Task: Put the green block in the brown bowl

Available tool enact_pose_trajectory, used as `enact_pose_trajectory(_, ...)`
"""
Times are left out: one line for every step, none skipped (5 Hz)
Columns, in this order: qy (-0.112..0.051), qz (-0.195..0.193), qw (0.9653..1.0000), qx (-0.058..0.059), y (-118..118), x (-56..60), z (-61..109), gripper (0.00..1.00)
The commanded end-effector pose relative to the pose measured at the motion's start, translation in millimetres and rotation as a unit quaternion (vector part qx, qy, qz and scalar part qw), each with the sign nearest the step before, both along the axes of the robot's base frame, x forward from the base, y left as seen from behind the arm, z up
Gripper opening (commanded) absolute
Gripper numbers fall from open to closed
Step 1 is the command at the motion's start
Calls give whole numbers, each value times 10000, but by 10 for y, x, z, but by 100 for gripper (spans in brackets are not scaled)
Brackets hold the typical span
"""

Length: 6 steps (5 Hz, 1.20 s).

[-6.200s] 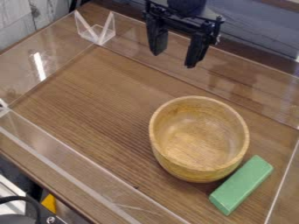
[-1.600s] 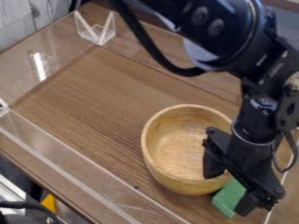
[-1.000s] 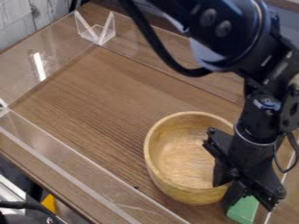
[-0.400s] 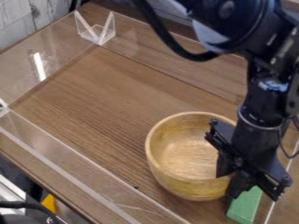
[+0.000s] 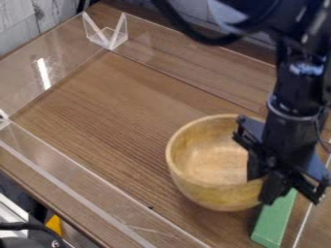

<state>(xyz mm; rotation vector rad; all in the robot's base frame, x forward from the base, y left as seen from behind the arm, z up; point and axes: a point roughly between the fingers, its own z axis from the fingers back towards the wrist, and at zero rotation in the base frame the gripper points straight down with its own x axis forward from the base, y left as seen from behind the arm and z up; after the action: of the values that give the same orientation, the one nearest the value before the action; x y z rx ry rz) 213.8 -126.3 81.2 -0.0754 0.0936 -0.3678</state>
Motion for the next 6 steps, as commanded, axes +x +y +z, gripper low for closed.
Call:
enact_pose_trajectory(-385, 50, 9989, -255, -18, 119, 326, 0)
enact_pose_trajectory(-473, 68, 9983, -320, 17, 144, 517, 0)
enact_pose_trajectory(-674, 137, 9967, -427, 132, 183, 831, 0)
enact_pose_trajectory(-694, 68, 9966, -430, 61, 162, 796, 0)
enact_pose_trajectory(-675, -140, 9968, -395, -93, 73, 753, 0)
enact_pose_trajectory(-661, -336, 9966, -355, -253, 4, 672, 0)
